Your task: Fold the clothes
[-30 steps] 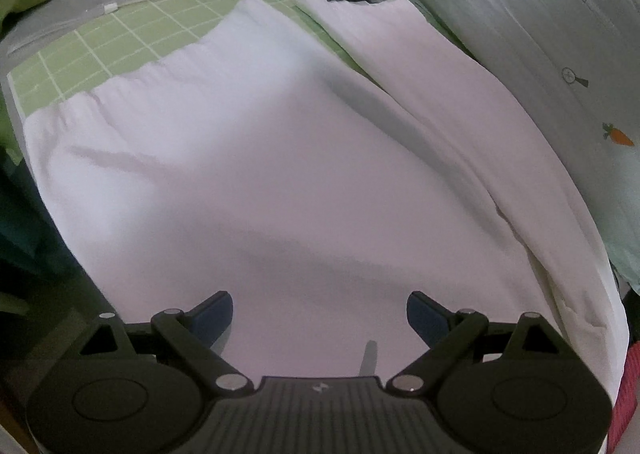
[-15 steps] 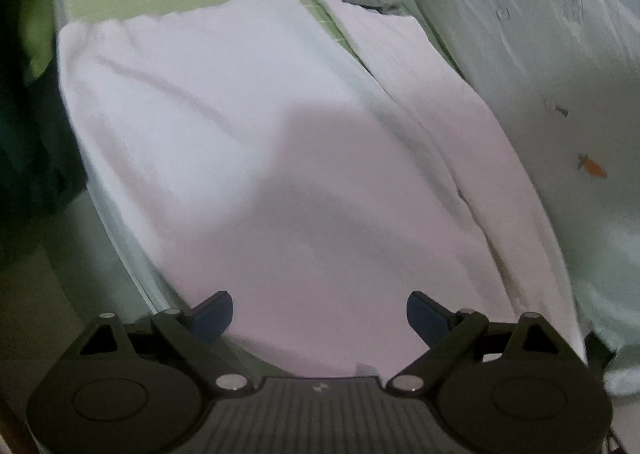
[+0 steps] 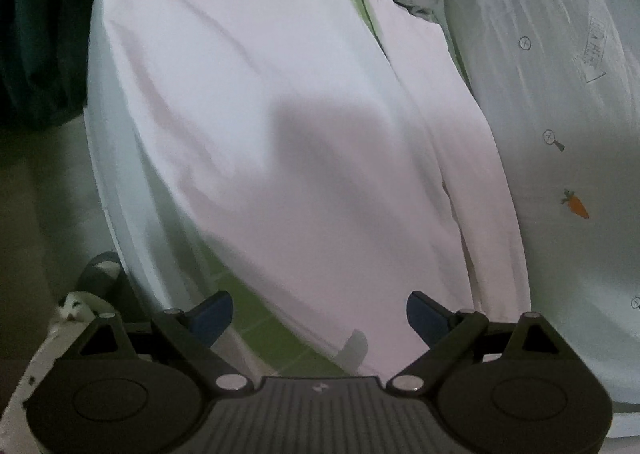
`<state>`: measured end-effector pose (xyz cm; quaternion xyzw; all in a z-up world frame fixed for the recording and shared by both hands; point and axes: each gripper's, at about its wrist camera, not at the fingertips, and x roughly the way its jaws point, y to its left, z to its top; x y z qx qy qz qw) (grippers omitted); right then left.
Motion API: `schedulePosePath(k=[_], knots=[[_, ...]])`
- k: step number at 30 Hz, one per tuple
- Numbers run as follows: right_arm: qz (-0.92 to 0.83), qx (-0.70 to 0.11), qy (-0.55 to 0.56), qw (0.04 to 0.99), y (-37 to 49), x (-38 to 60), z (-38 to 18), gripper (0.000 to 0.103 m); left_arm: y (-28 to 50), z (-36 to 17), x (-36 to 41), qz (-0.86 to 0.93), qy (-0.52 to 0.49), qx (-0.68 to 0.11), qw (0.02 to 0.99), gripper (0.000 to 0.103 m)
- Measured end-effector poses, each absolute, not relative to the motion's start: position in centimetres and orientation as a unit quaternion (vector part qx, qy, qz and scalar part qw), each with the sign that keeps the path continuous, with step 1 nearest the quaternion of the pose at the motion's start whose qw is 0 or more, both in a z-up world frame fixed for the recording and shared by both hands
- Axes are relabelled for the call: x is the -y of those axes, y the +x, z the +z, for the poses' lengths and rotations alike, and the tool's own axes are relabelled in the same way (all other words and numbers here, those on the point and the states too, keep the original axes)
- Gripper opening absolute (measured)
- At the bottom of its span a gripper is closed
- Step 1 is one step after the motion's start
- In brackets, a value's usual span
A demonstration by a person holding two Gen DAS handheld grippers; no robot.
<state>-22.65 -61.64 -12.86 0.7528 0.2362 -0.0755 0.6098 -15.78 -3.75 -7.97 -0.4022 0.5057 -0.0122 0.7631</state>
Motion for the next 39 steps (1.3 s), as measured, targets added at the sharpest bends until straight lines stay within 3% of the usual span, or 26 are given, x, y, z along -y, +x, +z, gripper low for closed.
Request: schedulePosePath(k=[7,14,25,35,39], knots=[[-0.084,-0.231,0.757,0.605,-21.1,60.8,-13.0,0.008,-14.8,-9.2,4.4,-0.014,-0.439,-0.502,0.745,0.087],[-0.095,-0.217,0.765,0.599,-23.1,60.1,-12.5,0.008,-13.7,-10.0,3.7,0.004,-0.464,-0.491,0.737,0.067],[-0.166,-0.211,0.756,0.598,-25.9,59.2,-11.9,0.007,-11.8,-10.4,-1.7,0.063,-0.504,-0.473,0.72,0.058],[-0.276,-0.223,0.72,0.596,-27.6,58.7,-12.7,0.03,-10.2,-9.7,-5.3,0.099,-0.471,-0.481,0.733,0.058],[-0.301,-0.234,0.706,0.597,-28.4,58.7,-12.4,0.035,-10.1,-10.1,-7.0,0.102,-0.489,-0.471,0.727,0.058]])
